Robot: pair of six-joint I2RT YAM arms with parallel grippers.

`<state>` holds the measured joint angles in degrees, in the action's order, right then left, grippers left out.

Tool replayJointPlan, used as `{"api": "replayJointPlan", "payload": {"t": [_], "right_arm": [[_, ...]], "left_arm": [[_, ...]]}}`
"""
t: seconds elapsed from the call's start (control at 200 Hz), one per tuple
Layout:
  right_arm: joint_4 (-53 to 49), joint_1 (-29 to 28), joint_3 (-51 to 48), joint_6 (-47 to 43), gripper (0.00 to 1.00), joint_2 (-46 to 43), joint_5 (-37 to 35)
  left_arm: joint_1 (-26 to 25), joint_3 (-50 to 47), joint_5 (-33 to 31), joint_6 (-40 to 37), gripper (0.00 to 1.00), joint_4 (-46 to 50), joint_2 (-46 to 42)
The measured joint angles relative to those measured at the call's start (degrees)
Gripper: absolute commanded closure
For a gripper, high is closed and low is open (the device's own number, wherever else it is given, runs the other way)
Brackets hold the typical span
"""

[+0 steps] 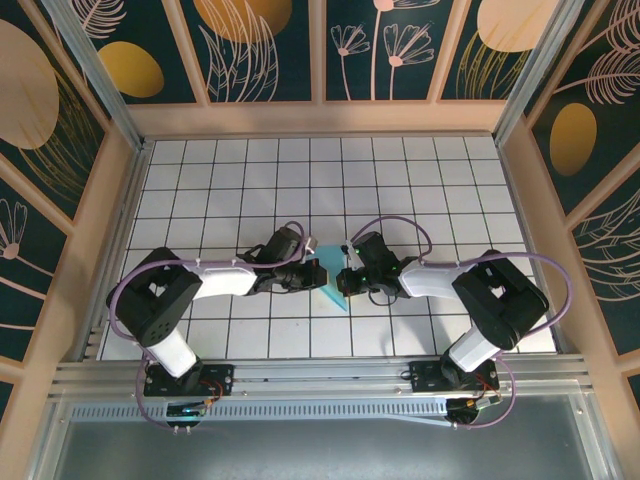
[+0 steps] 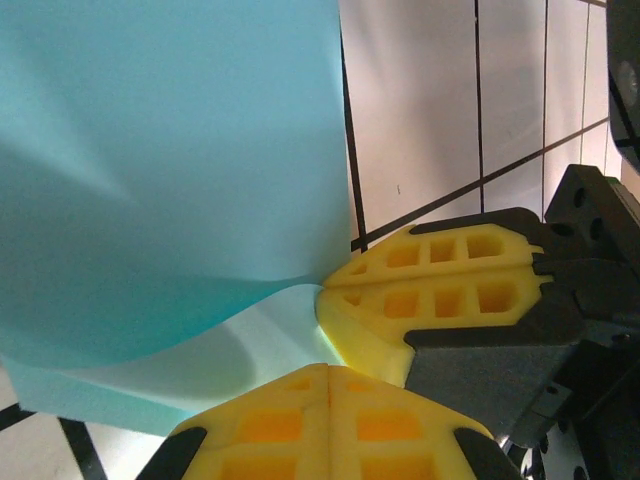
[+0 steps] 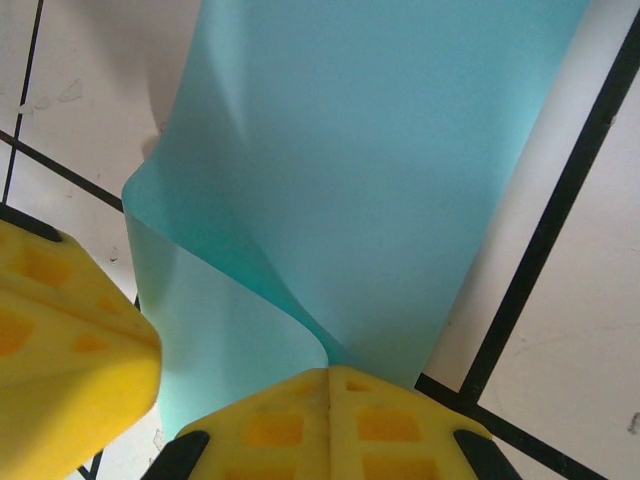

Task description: Fold a paper plane with a square sheet of paper (fold left side to right side)

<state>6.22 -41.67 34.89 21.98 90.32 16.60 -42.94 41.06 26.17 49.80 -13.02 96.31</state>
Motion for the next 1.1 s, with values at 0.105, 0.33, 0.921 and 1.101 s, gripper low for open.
{"api": "replayJointPlan", "payload": {"t": [0.105, 0.33, 0.921, 1.101], "right_arm": [[0.0, 0.0, 0.0, 0.0, 1.0, 0.0, 0.0], [0.0, 0.0, 0.3, 0.0, 1.0, 0.3, 0.0], [0.0, -0.1, 0.6, 0.0, 1.0, 0.6, 0.0], [0.0, -0.1, 0.6, -0.1, 1.0, 0.6, 0.0]], "left_arm": [[-0.2, 0.2, 0.0, 0.0, 1.0, -0.1, 0.3], [-0.3, 0.4, 0.0, 0.0, 1.0, -0.2, 0.9], [-0.3, -0.1, -1.1, 0.0, 1.0, -0.3, 3.0], [-0.3, -0.5, -1.2, 0.0, 1.0, -0.4, 3.2]]}}
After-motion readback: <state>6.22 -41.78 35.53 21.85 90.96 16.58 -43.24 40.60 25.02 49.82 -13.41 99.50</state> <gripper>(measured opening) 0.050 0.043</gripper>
